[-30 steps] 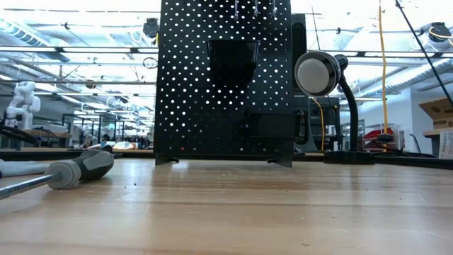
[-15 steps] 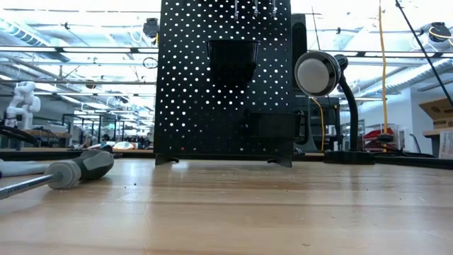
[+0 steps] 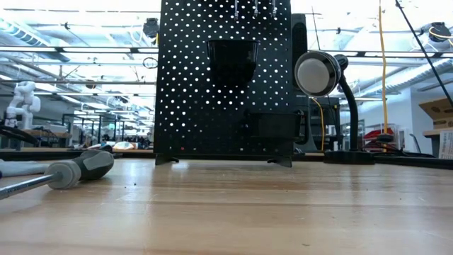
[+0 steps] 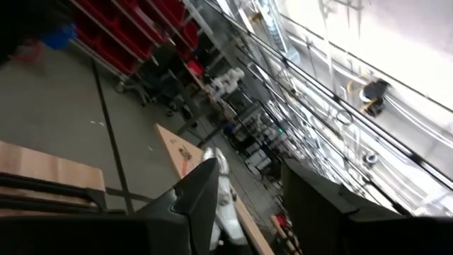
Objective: Hang tools onto peg board
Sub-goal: Hang the black pliers on the black pegboard
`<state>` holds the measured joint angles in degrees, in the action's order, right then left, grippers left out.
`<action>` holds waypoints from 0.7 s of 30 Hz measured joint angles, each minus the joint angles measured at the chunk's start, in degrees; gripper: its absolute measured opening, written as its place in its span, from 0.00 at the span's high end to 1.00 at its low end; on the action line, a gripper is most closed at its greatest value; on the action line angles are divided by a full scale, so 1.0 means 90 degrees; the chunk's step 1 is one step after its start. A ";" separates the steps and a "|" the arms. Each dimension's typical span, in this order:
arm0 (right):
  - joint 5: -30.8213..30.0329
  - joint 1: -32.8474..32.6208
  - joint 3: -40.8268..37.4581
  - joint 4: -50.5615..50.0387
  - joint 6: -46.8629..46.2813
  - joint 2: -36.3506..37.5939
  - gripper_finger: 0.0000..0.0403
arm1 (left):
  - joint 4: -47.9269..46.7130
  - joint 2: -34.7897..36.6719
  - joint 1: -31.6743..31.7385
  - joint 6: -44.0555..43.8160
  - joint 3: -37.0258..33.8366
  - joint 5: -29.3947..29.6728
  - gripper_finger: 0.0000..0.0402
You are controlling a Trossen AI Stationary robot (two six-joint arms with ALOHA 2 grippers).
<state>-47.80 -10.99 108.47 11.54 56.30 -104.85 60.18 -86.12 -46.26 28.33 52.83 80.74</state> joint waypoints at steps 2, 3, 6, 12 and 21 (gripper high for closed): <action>-0.0001 -0.0138 0.0000 0.0014 0.0043 0.0051 0.63 | -0.0015 0.0266 0.0000 0.0365 0.0084 0.0009 0.97; -0.0001 -0.0213 0.0000 0.0011 0.0100 0.0088 0.63 | -0.0022 0.0429 0.0003 0.0592 0.0131 0.0014 0.97; -0.0025 -0.0448 0.0000 0.0016 0.0221 0.0213 0.63 | -0.0010 0.0927 0.0082 0.1303 0.0317 0.0118 0.97; -0.0154 -0.0947 0.0001 0.0027 0.0519 0.0441 0.63 | -0.0026 0.1923 0.0228 0.2355 0.0532 0.0310 0.97; -0.0570 -0.1442 0.0002 0.0205 0.1332 0.0497 0.63 | -0.0631 0.2831 0.0310 0.2576 0.0979 0.0165 0.63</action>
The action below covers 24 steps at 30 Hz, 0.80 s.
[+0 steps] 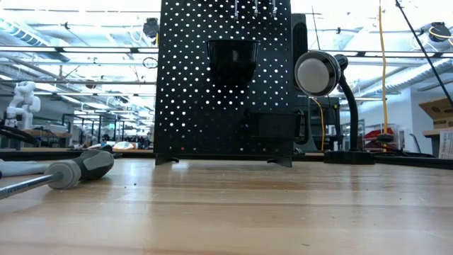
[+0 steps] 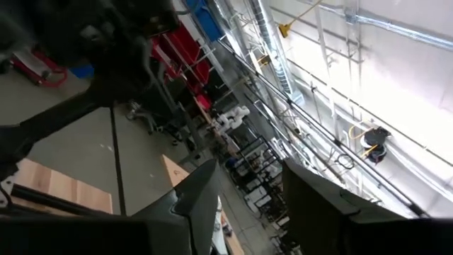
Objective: Hang tools onto peg board
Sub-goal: Hang the black pliers on the black pegboard
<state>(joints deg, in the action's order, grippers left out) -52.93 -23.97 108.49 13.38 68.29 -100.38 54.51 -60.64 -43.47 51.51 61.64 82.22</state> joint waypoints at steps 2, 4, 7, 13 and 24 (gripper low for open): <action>-0.0079 -0.0086 -0.0001 0.0070 0.0184 0.0000 0.63 | -0.0163 0.0011 0.0110 0.0002 0.0124 -0.0068 0.53; -0.0114 -0.0172 -0.0002 0.0181 0.0313 0.0000 0.63 | -0.0475 -0.0024 0.0248 -0.0015 0.0316 -0.0069 0.47; -0.0121 -0.0295 -0.0002 0.0346 0.0436 0.0000 0.63 | -0.0996 -0.0197 0.0447 -0.0152 0.0788 0.0007 0.42; -0.0174 -0.0448 -0.0001 0.0455 0.0561 0.0000 0.63 | -0.2306 -0.0792 0.0552 -0.0175 0.2289 0.0133 0.41; -0.0378 -0.0476 -0.0002 0.0510 0.0660 0.0000 0.63 | -0.4812 -0.2190 0.0382 -0.0175 0.5590 0.0073 0.41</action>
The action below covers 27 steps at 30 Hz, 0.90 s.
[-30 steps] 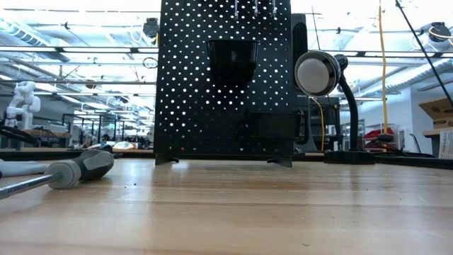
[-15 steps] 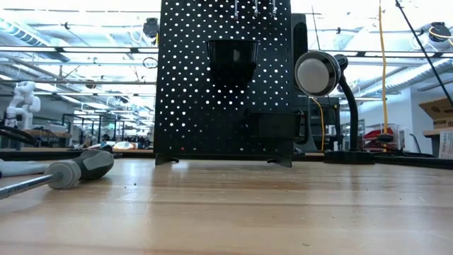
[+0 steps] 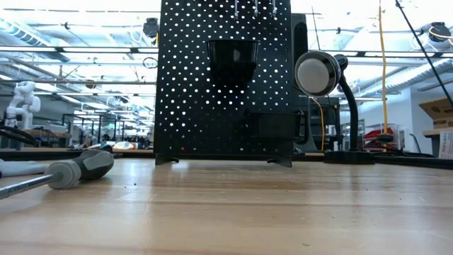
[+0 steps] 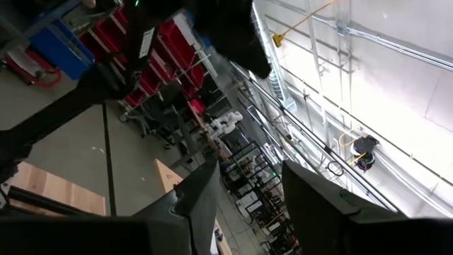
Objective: Hang tools onto peg board
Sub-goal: Hang the black pliers on the black pegboard
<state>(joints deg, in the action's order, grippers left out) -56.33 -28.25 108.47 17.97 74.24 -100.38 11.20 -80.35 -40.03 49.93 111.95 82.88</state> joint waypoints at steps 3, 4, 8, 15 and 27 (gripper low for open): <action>-0.0074 0.0000 0.0000 -0.0009 0.0041 0.0000 0.63 | -0.0390 -0.0234 -0.0172 -0.0013 0.0599 -0.0446 0.41; -0.0084 0.0000 0.0000 -0.0014 0.0046 0.0000 0.63 | -0.0499 -0.0308 -0.0236 -0.0023 0.0779 -0.0686 0.41; -0.0084 0.0000 0.0000 -0.0017 0.0046 0.0000 0.63 | -0.1897 -0.0449 -0.0401 -0.0847 0.1435 -0.1909 0.41; -0.0081 0.0000 0.0000 -0.0024 0.0046 0.0000 0.63 | -0.4788 -0.0439 0.0122 -0.3340 0.2116 -0.6109 0.43; -0.0090 -0.0057 0.0000 -0.0024 0.0100 0.0000 0.63 | -0.7259 -0.0474 0.1881 -0.5664 0.2102 -0.4339 0.45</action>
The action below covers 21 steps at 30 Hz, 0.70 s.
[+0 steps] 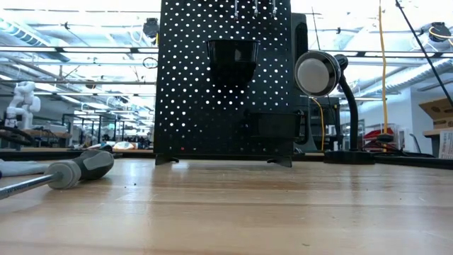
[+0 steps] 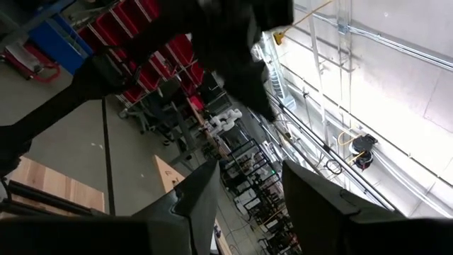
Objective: Hang tools onto peg board
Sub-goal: Hang the black pliers on the black pegboard
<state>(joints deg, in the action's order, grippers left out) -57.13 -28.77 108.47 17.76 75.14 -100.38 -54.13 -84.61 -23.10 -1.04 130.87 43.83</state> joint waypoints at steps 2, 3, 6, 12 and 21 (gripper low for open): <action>-0.0071 -0.0055 0.0000 0.0007 0.0092 0.0000 0.63 | -0.0702 0.0086 0.0313 -0.0635 0.0000 0.0187 0.45; -0.0129 -0.0087 0.0000 0.0027 0.0149 0.0000 0.63 | -0.1114 0.0122 0.0470 -0.0984 0.0001 0.0274 0.45; -0.0186 -0.0165 0.0000 0.0064 0.0250 0.0000 0.63 | -0.2088 0.0127 0.0875 -0.1869 0.0005 0.0369 0.45; -0.0175 -0.0252 0.0000 0.0177 0.0388 0.0000 0.63 | -0.2519 0.0085 0.1534 -0.2209 0.0000 -0.0212 0.45; -0.0203 -0.0473 0.0000 0.0192 0.0397 0.0000 0.63 | -0.3051 -0.0001 0.2578 -0.2622 0.0000 -0.1349 0.45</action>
<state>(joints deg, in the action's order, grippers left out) -58.96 -33.02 108.47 19.49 78.71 -100.38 -81.58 -84.62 0.10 -24.64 130.87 31.69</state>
